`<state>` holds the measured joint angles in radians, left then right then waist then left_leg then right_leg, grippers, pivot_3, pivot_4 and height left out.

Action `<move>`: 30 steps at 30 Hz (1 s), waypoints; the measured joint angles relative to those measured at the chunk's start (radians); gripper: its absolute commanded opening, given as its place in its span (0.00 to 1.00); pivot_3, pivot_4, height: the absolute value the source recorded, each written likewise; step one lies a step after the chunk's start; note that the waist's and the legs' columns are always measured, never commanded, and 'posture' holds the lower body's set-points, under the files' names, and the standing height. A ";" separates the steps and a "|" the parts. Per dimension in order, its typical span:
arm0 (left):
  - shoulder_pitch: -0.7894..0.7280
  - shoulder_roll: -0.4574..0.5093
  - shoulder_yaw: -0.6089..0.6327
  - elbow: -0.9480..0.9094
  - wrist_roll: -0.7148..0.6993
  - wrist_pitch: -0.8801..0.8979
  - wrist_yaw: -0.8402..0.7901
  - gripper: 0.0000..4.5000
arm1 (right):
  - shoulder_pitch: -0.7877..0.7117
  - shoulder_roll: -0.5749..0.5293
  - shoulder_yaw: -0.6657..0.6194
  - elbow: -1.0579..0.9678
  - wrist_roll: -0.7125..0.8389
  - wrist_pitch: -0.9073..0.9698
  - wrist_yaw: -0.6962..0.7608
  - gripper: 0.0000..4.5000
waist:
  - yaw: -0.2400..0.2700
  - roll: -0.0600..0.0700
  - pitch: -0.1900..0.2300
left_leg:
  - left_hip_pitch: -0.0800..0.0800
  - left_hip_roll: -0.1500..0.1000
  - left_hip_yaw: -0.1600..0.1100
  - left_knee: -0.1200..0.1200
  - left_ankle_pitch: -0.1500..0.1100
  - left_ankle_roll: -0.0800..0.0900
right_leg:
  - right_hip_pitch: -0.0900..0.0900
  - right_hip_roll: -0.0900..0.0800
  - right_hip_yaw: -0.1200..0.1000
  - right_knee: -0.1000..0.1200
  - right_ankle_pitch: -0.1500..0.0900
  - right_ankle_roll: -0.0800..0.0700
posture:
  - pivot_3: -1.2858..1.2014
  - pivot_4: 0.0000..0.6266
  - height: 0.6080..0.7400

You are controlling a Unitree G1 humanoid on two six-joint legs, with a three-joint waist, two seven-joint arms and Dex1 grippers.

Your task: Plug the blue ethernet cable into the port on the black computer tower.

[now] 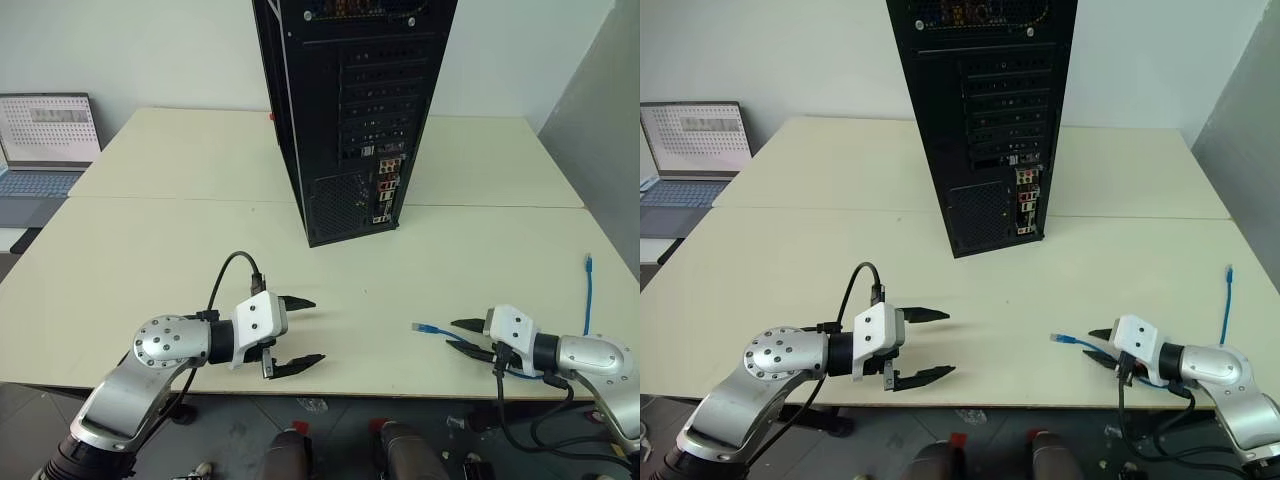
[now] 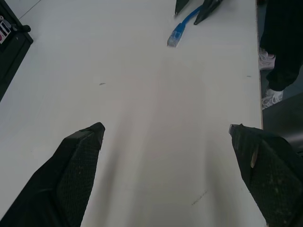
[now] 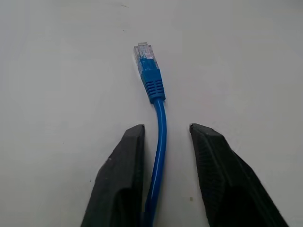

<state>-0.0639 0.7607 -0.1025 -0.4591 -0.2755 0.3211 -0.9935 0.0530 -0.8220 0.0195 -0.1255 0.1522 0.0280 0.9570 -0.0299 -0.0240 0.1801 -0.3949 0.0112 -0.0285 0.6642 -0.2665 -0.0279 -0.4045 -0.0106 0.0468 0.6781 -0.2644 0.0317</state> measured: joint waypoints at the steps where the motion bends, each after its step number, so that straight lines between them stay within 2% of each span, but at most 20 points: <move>1: 0.000 0.000 0.000 0.000 0.000 0.000 0.000 1.00 | 0.000 0.000 0.001 0.000 -0.004 -0.002 0.000 0.11 | 0.000 0.000 0.000 | 0.000 0.000 0.000 0.000 0.000 0.000 | 0.000 0.000 0.000 0.000 0.000 0.000 | 0.52 0.24 1.00; 3: 0.000 0.000 0.000 0.000 0.000 0.000 0.000 1.00 | 0.000 0.000 0.001 0.000 -0.008 -0.002 0.000 0.02 | 0.000 0.000 0.000 | 0.000 0.000 0.000 0.000 0.000 0.000 | 0.000 0.000 0.000 0.000 0.000 0.000 | 0.52 0.24 1.00; 4: 0.000 0.000 0.000 0.000 0.001 -0.001 0.000 1.00 | -0.001 0.000 0.002 -0.001 -0.009 -0.002 0.000 0.00 | 0.000 0.000 0.000 | 0.000 0.000 0.000 0.000 0.000 0.000 | 0.000 0.000 0.000 0.000 0.000 0.000 | 0.52 0.24 1.00; 12: -0.038 -0.027 -0.037 0.079 0.021 -0.033 0.000 1.00 | -0.043 0.000 0.021 -0.035 -0.009 0.065 0.021 0.00 | 0.000 0.000 0.000 | 0.000 0.000 0.000 0.000 0.000 0.000 | 0.000 0.000 0.000 0.000 0.000 0.000 | 0.52 0.24 1.00; 16: -0.129 -0.089 -0.089 0.152 0.035 -0.047 -0.003 1.00 | -0.136 0.023 0.084 -0.141 0.016 0.159 0.045 0.00 | -0.001 0.000 0.000 | 0.000 0.000 0.000 0.001 0.000 0.000 | 0.000 0.001 0.000 0.001 0.000 0.000 | 0.52 0.24 1.00; 21: -0.218 -0.116 -0.134 0.234 0.053 -0.063 -0.041 1.00 | -0.253 0.065 0.153 -0.206 0.028 0.258 0.046 0.00 | 0.001 0.000 0.000 | -0.002 -0.001 -0.002 0.001 0.000 0.000 | -0.001 0.000 -0.002 0.001 0.000 0.000 | 0.52 0.24 1.00; 30: -0.297 -0.186 -0.168 0.294 0.053 -0.045 -0.047 1.00 | -0.324 0.113 0.238 -0.220 0.020 0.331 0.041 0.00 | -0.001 0.000 0.000 | -0.002 -0.001 -0.007 0.001 0.000 0.000 | -0.001 0.000 -0.002 0.001 0.000 0.000 | 0.52 0.24 1.00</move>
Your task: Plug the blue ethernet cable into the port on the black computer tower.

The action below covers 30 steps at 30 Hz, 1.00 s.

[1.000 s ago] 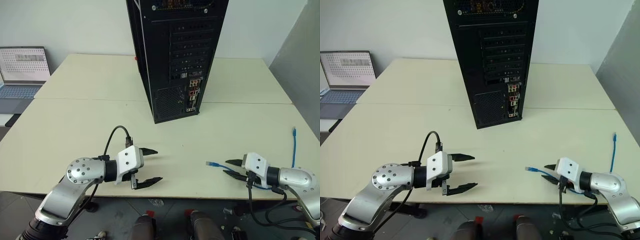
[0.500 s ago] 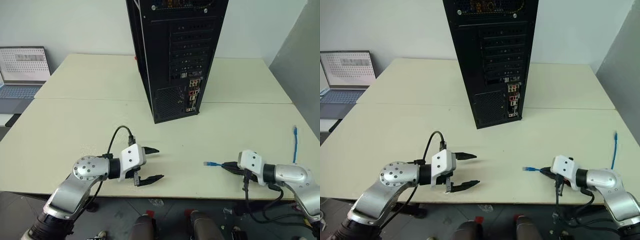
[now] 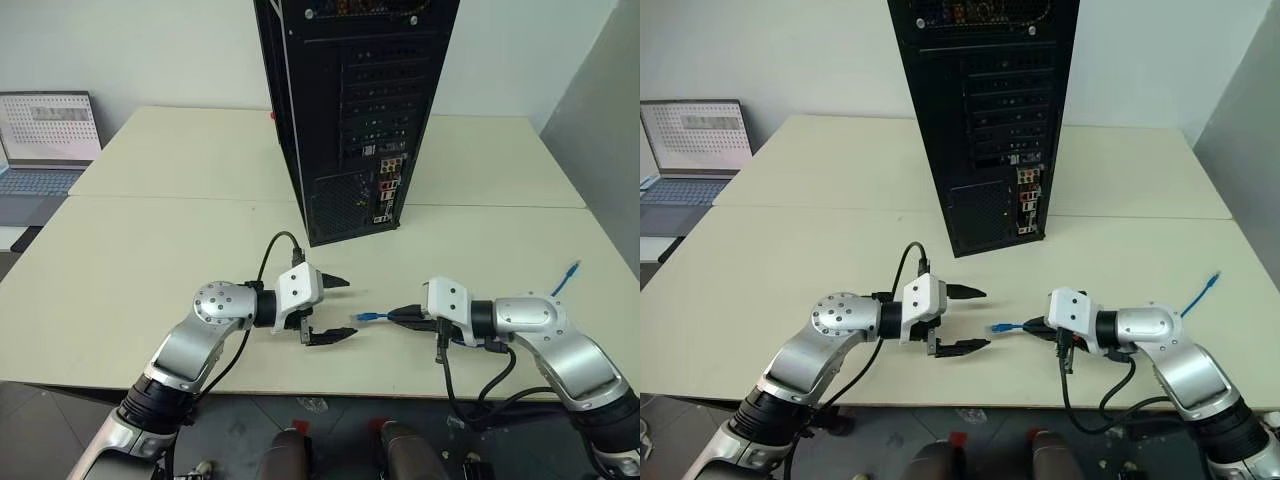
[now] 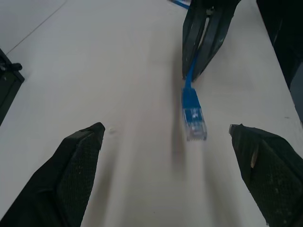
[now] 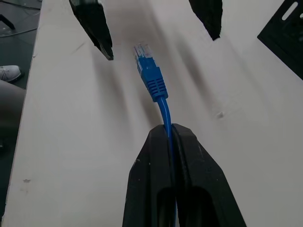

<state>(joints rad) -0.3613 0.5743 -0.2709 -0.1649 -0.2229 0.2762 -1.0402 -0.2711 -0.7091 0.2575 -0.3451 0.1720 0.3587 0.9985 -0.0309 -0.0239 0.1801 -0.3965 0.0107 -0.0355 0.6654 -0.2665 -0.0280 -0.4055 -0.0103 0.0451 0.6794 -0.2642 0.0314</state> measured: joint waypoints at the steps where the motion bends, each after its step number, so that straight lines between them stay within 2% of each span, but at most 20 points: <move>1: 0.000 0.000 -0.001 0.001 0.000 0.003 -0.001 1.00 | -0.003 0.005 0.003 0.000 -0.004 0.001 -0.001 0.00 | 0.000 0.000 0.000 | 0.000 0.000 -0.001 0.000 0.000 0.000 | 0.000 0.000 0.000 0.000 0.000 0.000 | 0.52 0.24 1.00; 3: 0.000 0.001 -0.001 0.001 -0.002 0.014 -0.009 1.00 | -0.019 0.009 0.010 0.000 -0.014 0.001 -0.002 0.00 | 0.000 0.000 0.000 | 0.000 0.000 -0.002 0.000 0.000 0.000 | 0.000 0.000 0.000 0.000 0.000 0.000 | 0.52 0.24 1.00; 4: 0.000 0.001 -0.001 0.001 -0.003 0.019 -0.015 0.92 | -0.024 0.011 0.010 0.000 -0.017 0.001 -0.002 0.00 | 0.001 0.000 0.000 | 0.000 0.000 -0.002 0.000 0.000 0.000 | 0.000 0.000 0.000 0.000 0.000 0.000 | 0.52 0.24 1.00; 6: 0.001 0.001 -0.001 0.001 -0.003 0.023 -0.019 0.84 | -0.029 0.014 0.014 0.000 -0.027 0.001 -0.003 0.00 | 0.002 0.000 0.000 | 0.000 0.000 -0.002 0.000 0.000 0.000 | 0.000 0.000 -0.001 0.000 0.000 0.000 | 0.52 0.24 1.00; 11: 0.001 -0.001 -0.001 0.001 -0.004 0.029 -0.020 0.55 | -0.037 0.026 0.023 0.000 -0.033 0.001 -0.002 0.00 | 0.001 0.000 0.000 | 0.000 0.000 -0.002 0.000 0.000 0.000 | 0.000 0.000 -0.001 0.000 0.000 0.000 | 0.52 0.24 1.00; 21: 0.004 -0.008 -0.002 0.001 -0.006 0.039 -0.023 0.08 | -0.040 0.029 0.023 0.000 -0.035 0.001 0.001 0.00 | 0.001 0.000 0.000 | 0.000 0.000 -0.002 0.000 0.000 0.000 | 0.000 0.000 -0.001 0.000 0.000 0.000 | 0.52 0.24 1.00; 26: 0.004 -0.008 -0.002 0.006 0.002 0.023 -0.028 0.07 | -0.040 0.029 0.023 0.000 -0.035 0.001 0.001 0.00 | 0.001 0.000 0.000 | 0.000 0.000 -0.002 0.000 0.000 0.000 | 0.000 0.000 -0.001 0.000 0.000 0.000 | 0.52 0.24 1.00; 30: 0.004 -0.006 -0.003 0.024 0.024 -0.028 -0.037 0.07 | -0.046 0.029 0.024 0.000 -0.035 0.001 0.004 0.19 | 0.001 0.000 0.000 | 0.000 0.000 -0.002 0.000 0.000 0.000 | 0.000 0.000 -0.001 0.000 0.000 0.000 | 0.52 0.24 1.00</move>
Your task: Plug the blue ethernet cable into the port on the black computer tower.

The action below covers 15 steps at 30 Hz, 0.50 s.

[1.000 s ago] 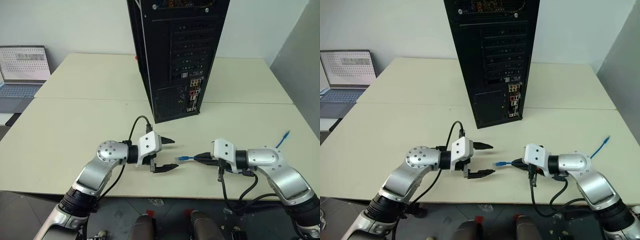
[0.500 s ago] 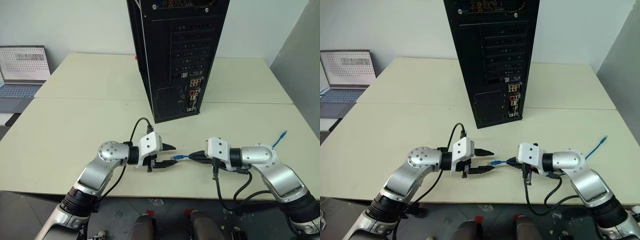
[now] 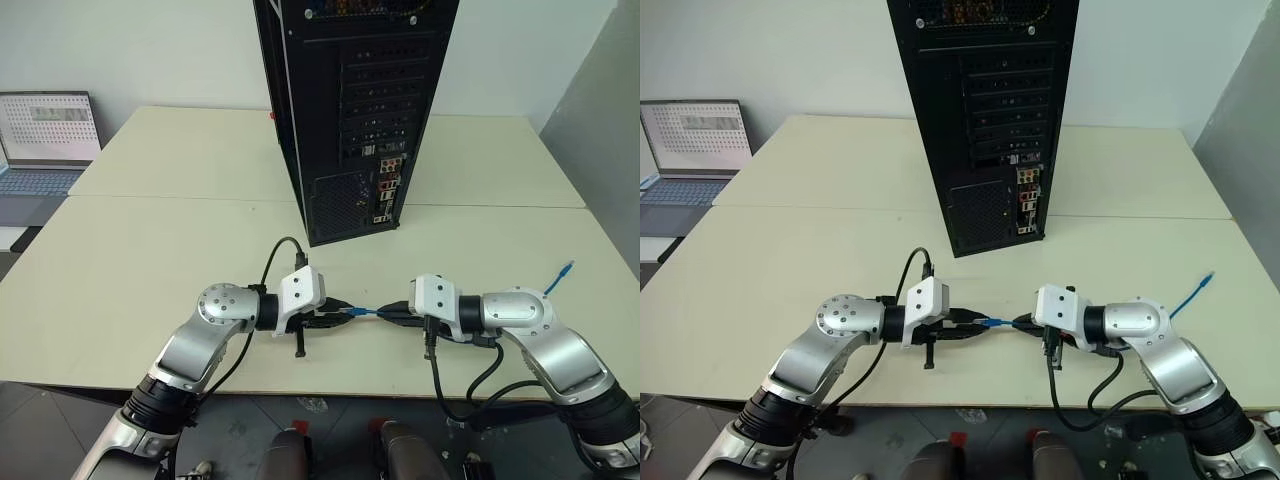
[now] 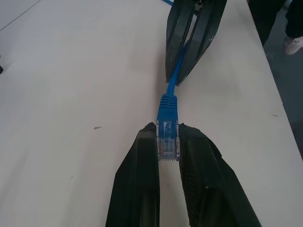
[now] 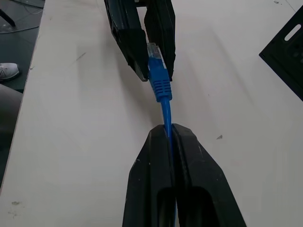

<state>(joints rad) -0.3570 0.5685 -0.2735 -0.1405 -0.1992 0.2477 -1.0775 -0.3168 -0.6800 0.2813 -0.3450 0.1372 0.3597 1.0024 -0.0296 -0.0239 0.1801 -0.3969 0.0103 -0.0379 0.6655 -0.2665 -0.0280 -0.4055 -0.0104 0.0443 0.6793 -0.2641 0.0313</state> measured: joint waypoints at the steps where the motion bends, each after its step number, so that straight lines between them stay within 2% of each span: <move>1: 0.000 0.000 0.000 0.009 0.009 -0.024 -0.001 0.07 | -0.002 0.000 0.000 0.000 0.000 0.000 0.001 0.24 | 0.000 0.000 0.000 | 0.000 0.000 0.000 0.000 0.000 0.000 | 0.000 0.000 0.000 0.000 0.000 0.000 | 0.52 0.24 1.00; 2: 0.000 0.000 0.000 0.020 0.018 -0.048 -0.002 0.07 | -0.003 -0.001 0.000 0.000 0.000 0.000 0.002 0.32 | 0.000 0.000 0.000 | 0.000 0.000 0.000 0.000 0.000 0.000 | 0.000 0.000 0.000 0.000 0.000 0.000 | 0.52 0.24 1.00; 6: 0.000 -0.002 0.000 0.064 0.054 -0.200 -0.001 0.07 | -0.007 -0.031 -0.012 0.000 0.025 0.014 0.038 0.52 | 0.001 0.000 0.000 | 0.000 0.000 0.000 0.000 0.000 0.000 | 0.000 -0.001 0.000 0.000 0.000 0.000 | 0.52 0.24 1.00; 11: 0.000 0.003 0.001 0.132 0.122 -0.455 0.003 0.07 | 0.013 -0.091 -0.143 -0.040 0.191 0.169 0.081 0.78 | 0.002 0.000 0.000 | 0.000 0.000 -0.001 0.000 0.000 0.000 | 0.000 -0.001 -0.001 0.000 0.000 0.000 | 0.52 0.24 1.00; 15: -0.016 -0.002 0.001 0.234 0.225 -0.739 0.080 0.07 | 0.026 -0.054 -0.232 -0.094 0.376 0.352 0.047 0.78 | 0.001 0.000 0.000 | 0.000 0.000 -0.001 0.000 0.000 0.000 | 0.000 -0.001 0.000 0.000 0.000 0.000 | 0.52 0.24 1.00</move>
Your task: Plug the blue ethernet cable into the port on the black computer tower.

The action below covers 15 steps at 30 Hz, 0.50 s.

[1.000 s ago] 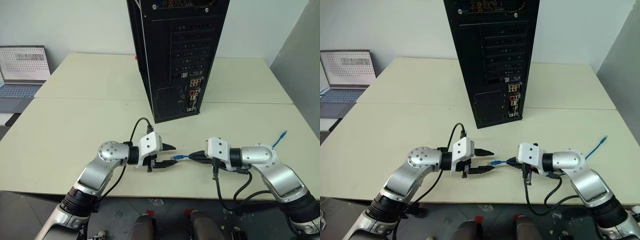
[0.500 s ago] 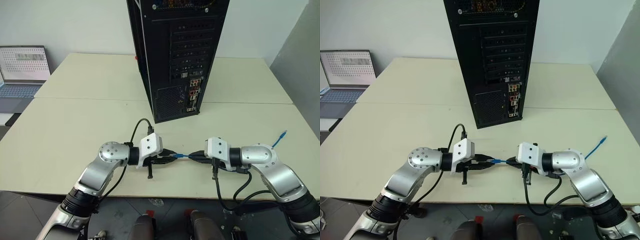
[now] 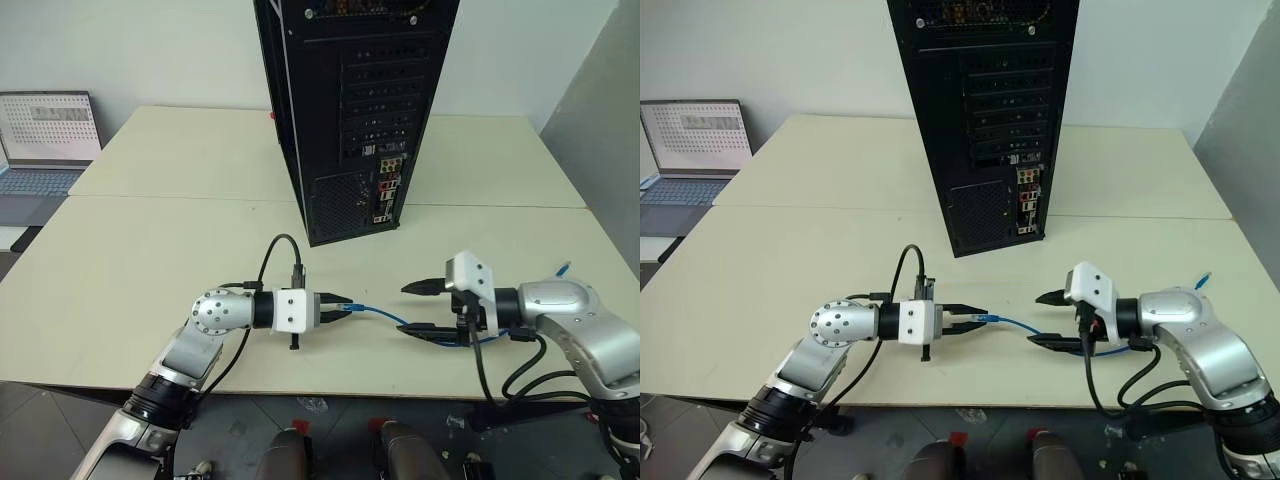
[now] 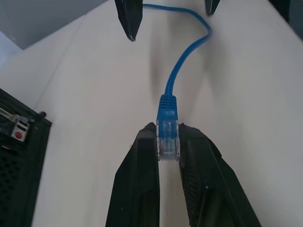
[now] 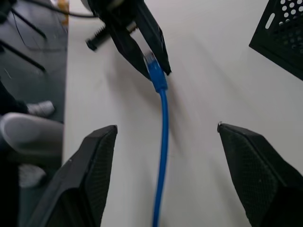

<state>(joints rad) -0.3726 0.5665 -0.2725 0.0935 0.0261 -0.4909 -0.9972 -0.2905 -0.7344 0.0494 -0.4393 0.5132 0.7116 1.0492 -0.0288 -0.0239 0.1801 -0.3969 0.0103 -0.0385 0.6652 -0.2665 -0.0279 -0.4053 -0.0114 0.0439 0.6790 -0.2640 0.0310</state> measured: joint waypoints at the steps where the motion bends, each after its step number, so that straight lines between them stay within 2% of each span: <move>1: -0.009 -0.002 0.001 0.029 0.028 -0.083 0.028 0.07 | -0.001 0.017 -0.010 -0.006 0.032 0.036 -0.019 0.78 | 0.000 0.000 0.000 | 0.000 0.000 0.000 0.000 0.000 0.000 | 0.000 0.000 0.000 0.000 0.000 0.000 | 0.52 0.24 1.00; 4: -0.043 -0.006 0.015 0.123 0.123 -0.318 0.142 0.07 | -0.009 0.077 -0.028 -0.008 0.108 0.124 -0.083 0.78 | 0.001 0.000 0.000 | -0.001 -0.001 0.000 0.000 0.000 0.000 | 0.000 -0.001 0.000 0.000 0.000 0.000 | 0.52 0.24 1.00; 7: -0.074 -0.009 0.047 0.195 0.201 -0.478 0.249 0.07 | -0.029 0.138 -0.026 -0.003 0.143 0.177 -0.148 0.78 | 0.001 0.000 0.000 | -0.001 -0.001 0.000 0.000 0.000 0.000 | 0.000 -0.001 -0.001 0.000 0.000 0.000 | 0.52 0.24 1.00; 15: -0.075 -0.008 0.061 0.246 0.321 -0.620 0.404 0.07 | -0.054 0.237 0.007 0.034 0.179 0.222 -0.223 0.78 | 0.001 0.000 0.000 | -0.001 -0.001 0.000 0.000 0.000 0.000 | 0.000 -0.001 -0.001 0.000 0.000 0.000 | 0.52 0.24 1.00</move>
<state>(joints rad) -0.4480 0.5585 -0.2113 0.3399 0.3470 -1.1108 -0.5937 -0.3448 -0.4976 0.0565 -0.4054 0.6926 0.9340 0.8258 -0.0282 -0.0237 0.1800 -0.3978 0.0091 -0.0389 0.6653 -0.2665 -0.0279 -0.4055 -0.0124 0.0426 0.6795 -0.2639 0.0312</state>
